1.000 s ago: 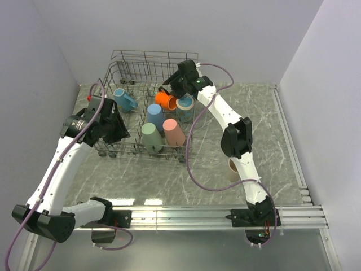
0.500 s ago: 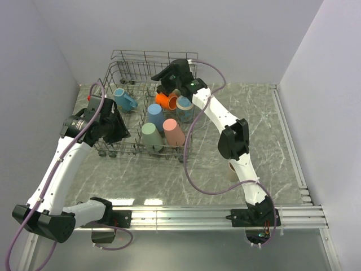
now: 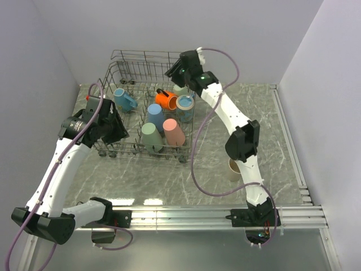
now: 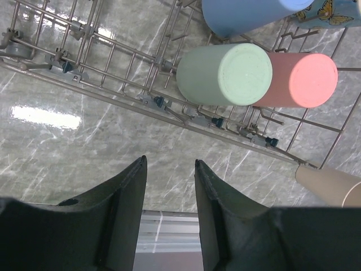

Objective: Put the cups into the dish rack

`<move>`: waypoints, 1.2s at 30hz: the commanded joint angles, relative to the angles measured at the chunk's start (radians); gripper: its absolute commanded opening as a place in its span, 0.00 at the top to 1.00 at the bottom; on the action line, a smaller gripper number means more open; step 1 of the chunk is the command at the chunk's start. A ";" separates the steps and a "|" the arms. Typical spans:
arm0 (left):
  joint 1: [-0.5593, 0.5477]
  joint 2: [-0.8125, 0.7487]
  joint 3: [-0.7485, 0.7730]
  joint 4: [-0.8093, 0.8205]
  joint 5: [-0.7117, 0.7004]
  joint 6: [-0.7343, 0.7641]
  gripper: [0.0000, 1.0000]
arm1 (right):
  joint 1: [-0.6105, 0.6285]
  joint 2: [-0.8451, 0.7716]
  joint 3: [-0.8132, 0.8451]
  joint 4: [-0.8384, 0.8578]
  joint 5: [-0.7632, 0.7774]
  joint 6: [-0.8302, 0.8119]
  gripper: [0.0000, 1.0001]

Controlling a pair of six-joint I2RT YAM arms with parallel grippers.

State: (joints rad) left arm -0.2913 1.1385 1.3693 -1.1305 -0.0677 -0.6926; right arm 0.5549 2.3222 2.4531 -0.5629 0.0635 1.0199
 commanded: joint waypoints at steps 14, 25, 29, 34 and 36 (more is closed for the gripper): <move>0.006 -0.051 -0.036 0.023 0.009 0.004 0.56 | 0.017 -0.017 -0.019 -0.186 -0.036 -0.110 0.48; 0.007 -0.045 -0.042 0.034 0.005 0.015 0.56 | 0.039 0.045 0.003 -0.239 -0.007 -0.142 0.45; 0.007 -0.043 -0.045 0.040 0.000 0.022 0.56 | 0.048 0.068 0.003 -0.272 0.019 -0.165 0.43; 0.007 -0.049 -0.053 0.041 -0.006 0.022 0.56 | 0.060 0.104 0.012 -0.305 0.054 -0.182 0.41; 0.007 -0.052 -0.058 0.040 -0.010 0.022 0.56 | 0.063 0.114 0.017 -0.305 0.067 -0.192 0.40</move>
State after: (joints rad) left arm -0.2890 1.1072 1.3212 -1.1133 -0.0662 -0.6914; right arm 0.6098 2.3989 2.4371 -0.8093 0.0719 0.8631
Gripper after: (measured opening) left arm 0.439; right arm 0.590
